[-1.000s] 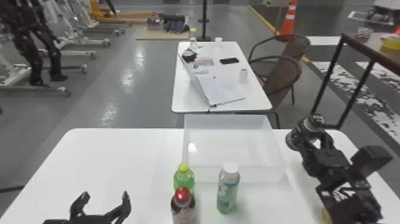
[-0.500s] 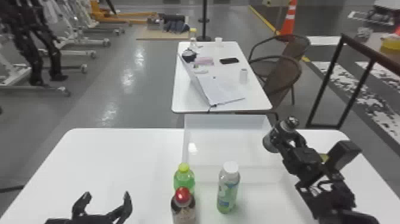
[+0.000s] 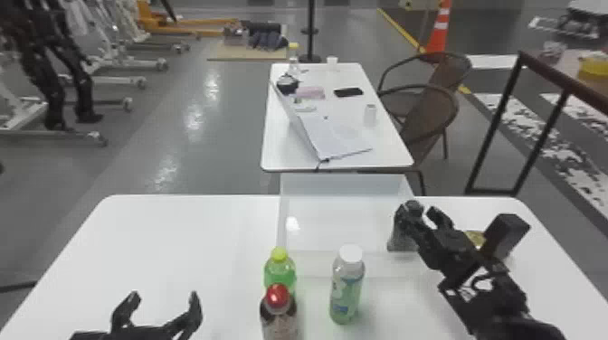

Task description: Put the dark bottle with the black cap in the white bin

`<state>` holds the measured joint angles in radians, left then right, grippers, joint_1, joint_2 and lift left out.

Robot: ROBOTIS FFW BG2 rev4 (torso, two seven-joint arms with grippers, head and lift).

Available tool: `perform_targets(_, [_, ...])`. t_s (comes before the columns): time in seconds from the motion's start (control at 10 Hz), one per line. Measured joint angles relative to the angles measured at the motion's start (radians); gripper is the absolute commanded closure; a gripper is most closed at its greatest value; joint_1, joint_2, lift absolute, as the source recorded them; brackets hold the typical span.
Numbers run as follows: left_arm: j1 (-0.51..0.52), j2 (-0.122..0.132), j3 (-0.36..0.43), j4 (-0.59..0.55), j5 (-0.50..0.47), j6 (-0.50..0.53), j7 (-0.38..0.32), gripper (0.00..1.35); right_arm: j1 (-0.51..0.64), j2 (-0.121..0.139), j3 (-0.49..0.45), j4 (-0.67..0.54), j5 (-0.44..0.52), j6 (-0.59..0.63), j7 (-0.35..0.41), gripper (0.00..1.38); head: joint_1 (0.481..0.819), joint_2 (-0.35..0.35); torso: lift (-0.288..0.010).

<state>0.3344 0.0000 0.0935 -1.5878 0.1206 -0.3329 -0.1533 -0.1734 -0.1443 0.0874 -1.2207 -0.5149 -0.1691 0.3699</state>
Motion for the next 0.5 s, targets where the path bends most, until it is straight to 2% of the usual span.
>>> perform_targets(0.3, [0.000, 0.000, 0.000, 0.000, 0.001, -0.002, 0.000, 0.17, 0.027, 0.000, 0.000, -0.078, 0.031, -0.001, -0.022, 0.24, 0.549, 0.000, -0.100])
perform_targets(0.5, [0.000, 0.000, -0.001, 0.000, 0.001, -0.006, 0.000, 0.17, 0.125, -0.007, -0.005, -0.272, 0.098, 0.000, -0.157, 0.24, 0.549, 0.000, -0.100])
